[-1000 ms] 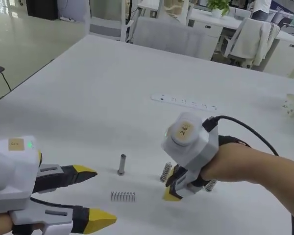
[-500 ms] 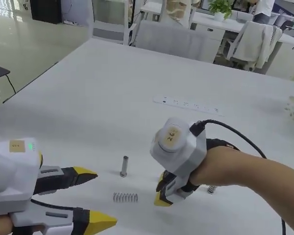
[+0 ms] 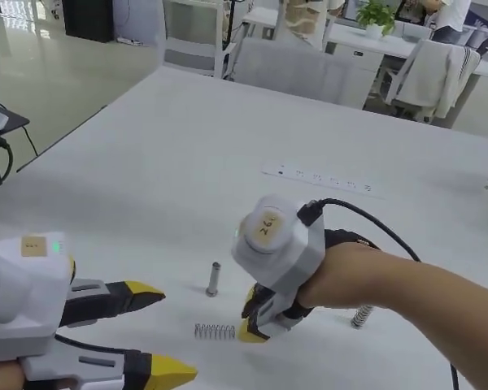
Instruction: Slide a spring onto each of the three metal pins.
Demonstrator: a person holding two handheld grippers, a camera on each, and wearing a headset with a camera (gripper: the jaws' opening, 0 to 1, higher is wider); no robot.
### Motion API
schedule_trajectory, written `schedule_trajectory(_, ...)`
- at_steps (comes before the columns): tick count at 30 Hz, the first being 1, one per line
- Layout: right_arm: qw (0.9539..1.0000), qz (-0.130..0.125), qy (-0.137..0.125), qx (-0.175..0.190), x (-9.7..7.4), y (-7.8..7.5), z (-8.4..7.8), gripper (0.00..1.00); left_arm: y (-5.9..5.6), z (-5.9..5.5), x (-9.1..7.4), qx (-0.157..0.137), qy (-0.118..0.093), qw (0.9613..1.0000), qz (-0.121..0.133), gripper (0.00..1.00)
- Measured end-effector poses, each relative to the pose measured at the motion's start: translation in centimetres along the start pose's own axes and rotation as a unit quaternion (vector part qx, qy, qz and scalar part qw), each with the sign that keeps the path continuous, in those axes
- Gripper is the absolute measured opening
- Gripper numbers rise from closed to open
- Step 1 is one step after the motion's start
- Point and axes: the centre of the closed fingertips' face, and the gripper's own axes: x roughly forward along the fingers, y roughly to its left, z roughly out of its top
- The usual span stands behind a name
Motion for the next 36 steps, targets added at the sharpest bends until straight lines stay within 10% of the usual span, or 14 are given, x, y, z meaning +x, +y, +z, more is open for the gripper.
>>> schedule_trajectory(36,0.9989,0.026,0.017,-0.036,2.5,-0.1,0.4,0.12,0.7,-0.6,-0.3,-0.016,0.0,0.9998,0.01,0.55)
